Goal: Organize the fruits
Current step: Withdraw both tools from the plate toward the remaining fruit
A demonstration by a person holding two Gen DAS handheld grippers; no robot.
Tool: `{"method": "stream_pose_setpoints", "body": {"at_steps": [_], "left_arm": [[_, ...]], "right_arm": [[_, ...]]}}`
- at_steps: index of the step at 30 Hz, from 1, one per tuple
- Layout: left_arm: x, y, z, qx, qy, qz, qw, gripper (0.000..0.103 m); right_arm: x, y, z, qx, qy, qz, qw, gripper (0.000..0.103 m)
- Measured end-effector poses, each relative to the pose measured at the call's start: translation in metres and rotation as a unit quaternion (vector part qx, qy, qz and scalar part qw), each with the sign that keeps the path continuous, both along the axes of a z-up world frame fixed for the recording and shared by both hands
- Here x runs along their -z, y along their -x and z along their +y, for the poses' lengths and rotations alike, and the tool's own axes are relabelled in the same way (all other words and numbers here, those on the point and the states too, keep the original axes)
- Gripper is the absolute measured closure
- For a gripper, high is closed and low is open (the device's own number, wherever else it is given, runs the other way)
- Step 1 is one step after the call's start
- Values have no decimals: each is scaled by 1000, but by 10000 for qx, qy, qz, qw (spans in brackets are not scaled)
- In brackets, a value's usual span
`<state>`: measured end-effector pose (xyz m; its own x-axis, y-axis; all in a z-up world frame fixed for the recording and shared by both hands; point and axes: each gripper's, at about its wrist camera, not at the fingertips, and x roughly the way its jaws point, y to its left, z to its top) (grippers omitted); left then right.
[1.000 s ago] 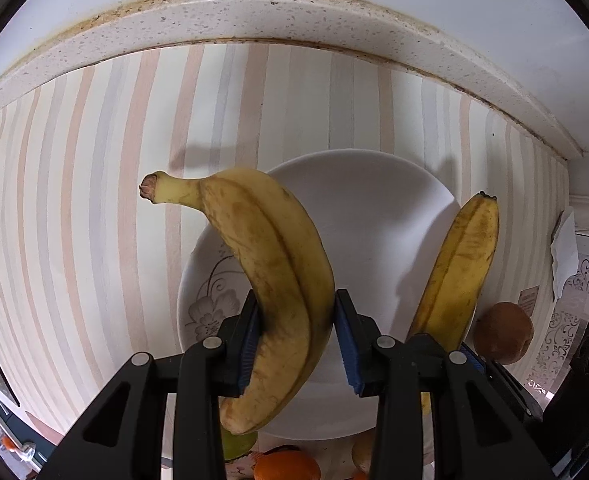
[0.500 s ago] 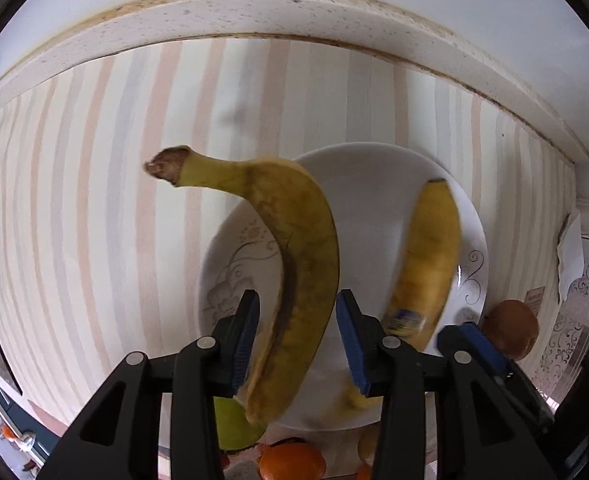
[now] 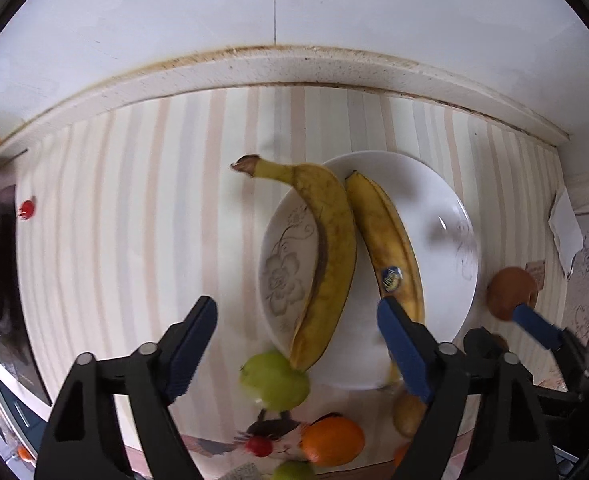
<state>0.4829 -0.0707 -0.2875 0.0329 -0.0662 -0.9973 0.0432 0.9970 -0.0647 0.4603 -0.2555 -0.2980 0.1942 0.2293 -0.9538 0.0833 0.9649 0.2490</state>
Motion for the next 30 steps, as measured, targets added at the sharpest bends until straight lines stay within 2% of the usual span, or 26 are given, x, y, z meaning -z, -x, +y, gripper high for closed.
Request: {"method": "stream_pose_setpoints", "body": {"at_steps": [6, 14, 24, 30], "left_arm": [[-24, 30, 5, 71, 16, -312, 9995, 15], [-66, 70, 8, 39, -29, -974, 9952, 16], [-118, 115, 9, 12, 35, -1626, 9867, 16], [-141, 136, 11, -36, 74, -1887, 9820, 15]], "right_arm": [[-19, 24, 12, -297, 359, -226, 9987, 10], [-58, 61, 16, -413, 599, -636, 9953, 10], [-118, 112, 14, -329, 586, -1219, 9903, 10], [-140, 133, 10, -238, 505, -1483, 9874, 10]]}}
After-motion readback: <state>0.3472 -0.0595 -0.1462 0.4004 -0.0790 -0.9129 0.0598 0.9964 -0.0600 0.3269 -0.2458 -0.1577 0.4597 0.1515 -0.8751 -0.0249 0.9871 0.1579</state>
